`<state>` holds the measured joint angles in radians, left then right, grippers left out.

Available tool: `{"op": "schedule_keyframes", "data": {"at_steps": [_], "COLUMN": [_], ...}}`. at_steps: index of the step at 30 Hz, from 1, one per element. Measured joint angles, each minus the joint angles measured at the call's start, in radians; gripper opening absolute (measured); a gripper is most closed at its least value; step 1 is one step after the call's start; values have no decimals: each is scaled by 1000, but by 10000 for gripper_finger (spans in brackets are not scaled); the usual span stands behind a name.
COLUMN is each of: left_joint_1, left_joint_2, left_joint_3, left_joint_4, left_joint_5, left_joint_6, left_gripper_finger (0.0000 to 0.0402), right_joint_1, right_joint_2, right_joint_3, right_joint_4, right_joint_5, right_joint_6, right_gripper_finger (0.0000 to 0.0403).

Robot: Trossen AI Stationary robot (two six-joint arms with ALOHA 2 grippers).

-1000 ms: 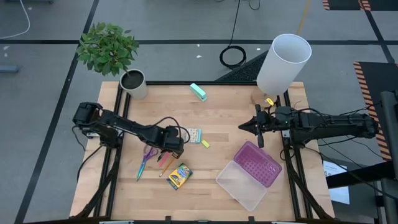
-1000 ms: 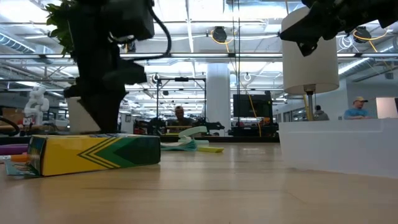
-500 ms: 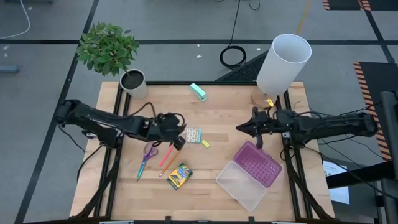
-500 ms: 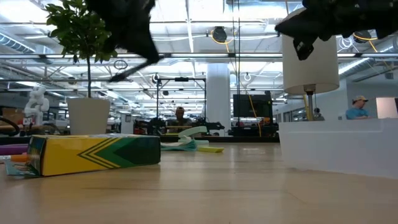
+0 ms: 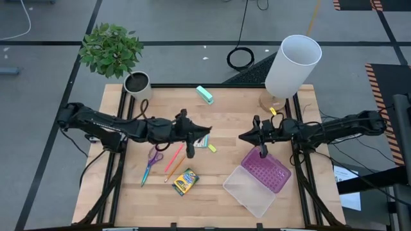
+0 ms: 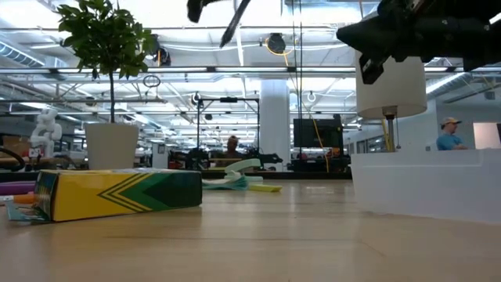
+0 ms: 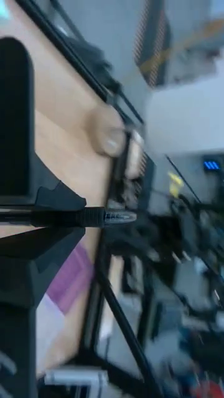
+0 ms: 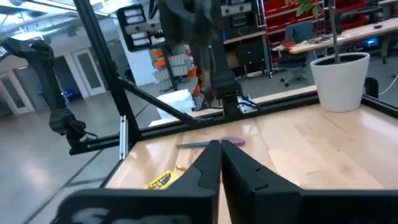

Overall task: Pack school essentials
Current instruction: Put the black pen into the violet supply box

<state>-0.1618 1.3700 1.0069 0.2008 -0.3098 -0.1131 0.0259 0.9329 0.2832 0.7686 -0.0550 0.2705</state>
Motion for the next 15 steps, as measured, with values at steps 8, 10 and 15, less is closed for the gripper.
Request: {"op": "schedule_keyframes", "data": {"at_steps": [8,10,15], "left_joint_1": [1,1,12], "left_joint_2": [95,128,196], "left_joint_3": [0,0,0], "left_joint_4": [259,334,464], "left_joint_5": [223,281,387], "left_joint_6": [137,165,208], "left_gripper_finger": [35,35,35], "right_joint_1": [67,82,109], "right_joint_2": [127,155,230], "right_joint_3": [2,2,25], "right_joint_4": [176,213,258], "right_joint_5": [-1,-3,-32], "right_joint_6": [-51,-58,-77], "right_gripper_finger": [97,128,213]}}
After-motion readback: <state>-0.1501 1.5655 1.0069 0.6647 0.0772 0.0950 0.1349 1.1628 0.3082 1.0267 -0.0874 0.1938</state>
